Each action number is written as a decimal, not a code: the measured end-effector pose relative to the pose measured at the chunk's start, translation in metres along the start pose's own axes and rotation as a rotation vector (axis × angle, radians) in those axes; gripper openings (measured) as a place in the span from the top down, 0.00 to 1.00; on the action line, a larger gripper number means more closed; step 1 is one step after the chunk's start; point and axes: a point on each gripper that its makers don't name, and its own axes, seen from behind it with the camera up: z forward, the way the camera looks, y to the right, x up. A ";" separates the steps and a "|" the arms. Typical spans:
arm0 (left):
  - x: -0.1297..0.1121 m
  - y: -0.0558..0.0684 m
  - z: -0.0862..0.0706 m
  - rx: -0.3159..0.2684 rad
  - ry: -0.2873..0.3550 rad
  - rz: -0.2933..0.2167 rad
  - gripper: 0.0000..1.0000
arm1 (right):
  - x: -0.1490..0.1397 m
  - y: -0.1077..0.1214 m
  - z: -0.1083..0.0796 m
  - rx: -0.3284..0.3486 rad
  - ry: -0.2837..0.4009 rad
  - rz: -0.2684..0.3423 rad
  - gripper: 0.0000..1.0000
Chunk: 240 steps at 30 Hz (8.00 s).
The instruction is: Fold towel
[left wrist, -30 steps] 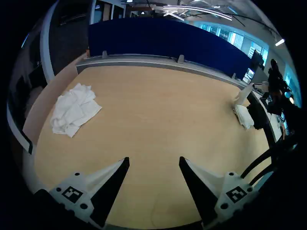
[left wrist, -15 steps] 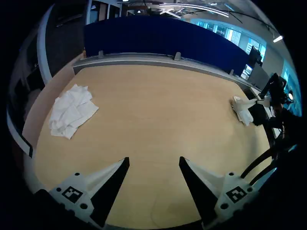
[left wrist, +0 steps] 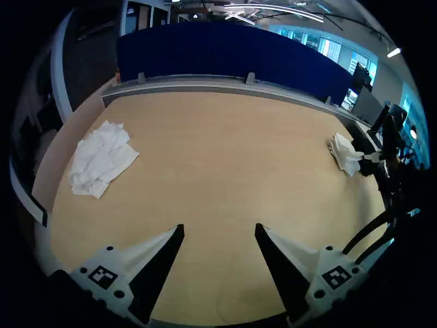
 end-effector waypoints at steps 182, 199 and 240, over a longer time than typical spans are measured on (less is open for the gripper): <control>0.096 -0.117 0.091 0.129 0.865 0.050 0.04 | 0.135 -0.340 -0.194 0.021 0.692 -0.030 0.00; 0.096 -0.117 0.090 0.130 0.865 0.048 0.03 | 0.137 -0.317 -0.202 0.003 0.722 0.010 0.00; 0.096 -0.119 0.089 0.128 0.864 0.050 0.03 | 0.045 -0.229 -0.077 -0.031 0.880 0.273 0.00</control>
